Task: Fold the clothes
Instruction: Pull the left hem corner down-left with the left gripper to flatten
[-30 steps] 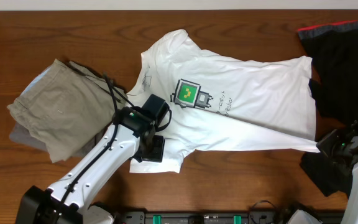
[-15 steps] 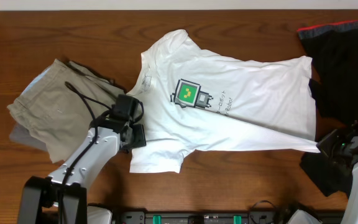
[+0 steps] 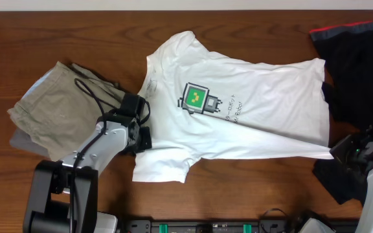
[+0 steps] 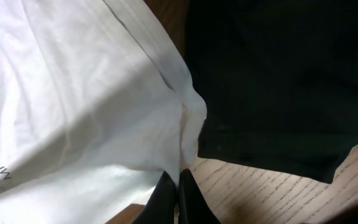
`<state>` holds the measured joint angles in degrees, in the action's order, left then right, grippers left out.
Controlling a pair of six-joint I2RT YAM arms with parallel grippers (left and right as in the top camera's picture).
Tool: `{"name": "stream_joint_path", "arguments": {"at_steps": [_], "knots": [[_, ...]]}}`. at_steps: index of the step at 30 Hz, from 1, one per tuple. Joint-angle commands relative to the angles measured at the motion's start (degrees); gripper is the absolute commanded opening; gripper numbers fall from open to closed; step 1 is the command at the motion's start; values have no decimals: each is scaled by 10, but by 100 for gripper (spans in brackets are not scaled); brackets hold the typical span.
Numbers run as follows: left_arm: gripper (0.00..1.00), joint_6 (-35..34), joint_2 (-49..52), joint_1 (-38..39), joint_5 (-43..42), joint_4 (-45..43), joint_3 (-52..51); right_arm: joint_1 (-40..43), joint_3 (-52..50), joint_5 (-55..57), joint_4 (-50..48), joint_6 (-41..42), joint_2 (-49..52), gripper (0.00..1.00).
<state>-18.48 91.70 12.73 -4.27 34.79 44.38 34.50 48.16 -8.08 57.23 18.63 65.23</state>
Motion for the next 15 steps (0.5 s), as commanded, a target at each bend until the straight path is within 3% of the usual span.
{"name": "stream_joint_path", "arguments": {"at_steps": [1, 8, 15], "knots": [[6, -48, 14, -2, -19, 54, -30, 4, 7, 2, -4, 2, -2, 1], [6, -72, -80, -2, -20, 168, -30, 4, 7, 8, 8, 2, -2, 1], [6, -67, -165, -2, -19, 194, -30, 4, 7, 7, 8, 2, -2, 1]]}}
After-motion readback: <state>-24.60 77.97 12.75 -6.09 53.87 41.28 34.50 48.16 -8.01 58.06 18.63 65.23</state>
